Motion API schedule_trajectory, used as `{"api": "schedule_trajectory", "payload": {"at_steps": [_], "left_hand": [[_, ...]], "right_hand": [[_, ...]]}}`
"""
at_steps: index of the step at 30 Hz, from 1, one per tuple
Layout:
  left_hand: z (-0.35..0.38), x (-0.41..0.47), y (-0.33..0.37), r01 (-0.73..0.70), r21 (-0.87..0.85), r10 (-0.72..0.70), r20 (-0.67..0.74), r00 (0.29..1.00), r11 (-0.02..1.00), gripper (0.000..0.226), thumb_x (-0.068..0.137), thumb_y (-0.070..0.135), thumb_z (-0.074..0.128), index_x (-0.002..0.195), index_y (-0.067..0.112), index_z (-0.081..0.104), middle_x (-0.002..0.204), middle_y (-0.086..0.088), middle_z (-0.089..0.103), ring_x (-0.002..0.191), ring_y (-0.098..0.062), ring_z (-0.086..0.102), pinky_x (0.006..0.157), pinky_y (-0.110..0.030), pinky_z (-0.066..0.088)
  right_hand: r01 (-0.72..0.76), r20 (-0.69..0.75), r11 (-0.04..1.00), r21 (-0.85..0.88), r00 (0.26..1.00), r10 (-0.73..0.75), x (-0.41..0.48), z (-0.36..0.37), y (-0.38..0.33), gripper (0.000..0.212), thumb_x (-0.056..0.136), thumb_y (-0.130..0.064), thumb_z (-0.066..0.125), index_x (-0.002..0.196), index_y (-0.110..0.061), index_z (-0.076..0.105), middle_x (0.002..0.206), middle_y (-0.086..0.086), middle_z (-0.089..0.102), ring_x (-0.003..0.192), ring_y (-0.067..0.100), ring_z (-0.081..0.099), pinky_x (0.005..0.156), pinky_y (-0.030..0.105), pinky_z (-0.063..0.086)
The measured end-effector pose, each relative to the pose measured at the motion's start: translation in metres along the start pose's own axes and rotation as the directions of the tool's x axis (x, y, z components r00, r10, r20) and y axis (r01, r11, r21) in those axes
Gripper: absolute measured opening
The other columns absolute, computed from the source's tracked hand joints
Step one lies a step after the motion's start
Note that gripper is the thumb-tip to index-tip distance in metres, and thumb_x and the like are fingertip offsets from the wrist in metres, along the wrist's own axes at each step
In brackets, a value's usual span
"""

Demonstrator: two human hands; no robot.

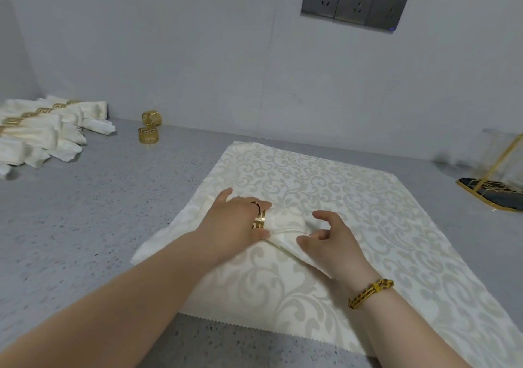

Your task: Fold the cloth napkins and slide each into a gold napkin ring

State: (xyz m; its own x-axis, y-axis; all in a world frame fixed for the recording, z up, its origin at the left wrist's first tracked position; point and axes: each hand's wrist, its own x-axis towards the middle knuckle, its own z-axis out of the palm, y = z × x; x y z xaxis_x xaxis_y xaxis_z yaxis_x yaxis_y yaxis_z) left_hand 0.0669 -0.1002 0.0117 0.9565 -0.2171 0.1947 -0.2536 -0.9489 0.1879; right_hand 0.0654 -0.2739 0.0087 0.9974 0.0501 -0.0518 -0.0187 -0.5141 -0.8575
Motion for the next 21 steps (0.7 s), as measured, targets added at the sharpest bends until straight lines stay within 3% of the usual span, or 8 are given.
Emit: {"api": "schedule_trajectory", "payload": {"at_steps": [6, 9, 11, 14, 17, 19, 21], "left_hand": [[0.014, 0.002, -0.002, 0.002, 0.006, -0.002, -0.117, 0.993, 1.000, 0.056, 0.090, 0.043, 0.049, 0.141, 0.029, 0.031, 0.146, 0.014, 0.034, 0.134, -0.002, 0.027, 0.110, -0.021, -0.004], [0.012, -0.005, -0.005, -0.033, -0.049, 0.027, -0.116, 0.993, 0.998, 0.059, 0.089, 0.046, 0.051, 0.142, 0.031, 0.029, 0.147, 0.015, 0.031, 0.135, 0.001, 0.022, 0.109, -0.019, -0.008], [0.010, -0.009, -0.008, -0.037, -0.172, 0.012, -0.150, 0.989, 0.984, 0.064, 0.086, 0.056, 0.047, 0.142, 0.030, 0.029, 0.149, 0.013, 0.028, 0.137, -0.001, 0.020, 0.107, -0.016, -0.008], [-0.002, -0.010, -0.019, 0.167, -0.340, -0.262, -0.255, 0.931, 0.925, 0.059, 0.091, 0.052, 0.039, 0.141, 0.020, 0.033, 0.147, 0.003, 0.034, 0.135, -0.015, 0.028, 0.112, -0.026, 0.010], [-0.013, -0.011, -0.039, 0.487, -0.176, -0.505, -0.077, 0.859, 0.855, 0.053, 0.094, 0.048, 0.034, 0.137, 0.017, 0.040, 0.144, -0.002, 0.036, 0.132, -0.025, 0.031, 0.106, -0.033, 0.023], [-0.011, -0.012, -0.046, 0.540, -0.143, -0.538, 0.058, 0.841, 0.829, 0.039, 0.094, 0.049, 0.035, 0.112, 0.021, 0.056, 0.131, -0.002, 0.048, 0.127, -0.026, 0.034, 0.101, -0.033, 0.025], [-0.011, -0.013, -0.048, 0.541, -0.230, -0.539, 0.075, 0.839, 0.809, 0.033, 0.092, 0.046, 0.043, 0.074, 0.019, 0.049, 0.093, 0.000, 0.056, 0.112, -0.025, 0.044, 0.092, -0.032, 0.028]], "right_hand": [[0.091, 0.042, 0.986, -0.143, 0.995, -0.085, -0.009, -0.001, 0.010, 0.054, 0.085, -0.017, 0.059, 0.131, -0.022, 0.032, 0.063, -0.005, 0.047, 0.056, 0.006, 0.045, 0.052, 0.014, 0.034], [0.080, 0.074, 0.971, -0.226, 0.995, -0.065, -0.002, -0.008, 0.002, 0.044, 0.085, -0.035, 0.060, 0.122, -0.025, 0.039, 0.076, -0.011, 0.050, 0.066, 0.001, 0.048, 0.056, 0.012, 0.035], [0.062, 0.053, 0.974, -0.217, 0.997, -0.052, 0.006, -0.014, -0.005, 0.032, 0.086, -0.044, 0.055, 0.108, -0.021, 0.051, 0.087, -0.010, 0.054, 0.074, 0.003, 0.051, 0.065, 0.015, 0.038], [-0.023, 0.127, 0.991, -0.135, 0.991, 0.041, 0.017, -0.018, -0.013, 0.034, 0.088, -0.045, 0.051, 0.088, -0.012, 0.061, 0.089, 0.002, 0.056, 0.082, 0.020, 0.053, 0.074, 0.026, 0.038], [-0.056, 0.234, 0.989, -0.134, 0.968, 0.087, 0.022, -0.014, -0.016, 0.032, 0.086, -0.040, 0.057, 0.074, -0.011, 0.048, 0.076, 0.007, 0.047, 0.069, 0.019, 0.044, 0.061, 0.021, 0.036], [-0.040, 0.236, 0.991, -0.130, 0.969, 0.070, 0.025, -0.011, -0.016, 0.039, 0.087, -0.033, 0.058, 0.061, -0.013, 0.038, 0.062, 0.003, 0.040, 0.055, 0.014, 0.036, 0.046, 0.013, 0.030], [-0.029, 0.218, 0.995, -0.093, 0.975, 0.049, 0.028, -0.009, -0.016, 0.046, 0.087, -0.026, 0.059, 0.054, -0.016, 0.029, 0.055, -0.001, 0.032, 0.048, 0.011, 0.029, 0.040, 0.012, 0.026]]}}
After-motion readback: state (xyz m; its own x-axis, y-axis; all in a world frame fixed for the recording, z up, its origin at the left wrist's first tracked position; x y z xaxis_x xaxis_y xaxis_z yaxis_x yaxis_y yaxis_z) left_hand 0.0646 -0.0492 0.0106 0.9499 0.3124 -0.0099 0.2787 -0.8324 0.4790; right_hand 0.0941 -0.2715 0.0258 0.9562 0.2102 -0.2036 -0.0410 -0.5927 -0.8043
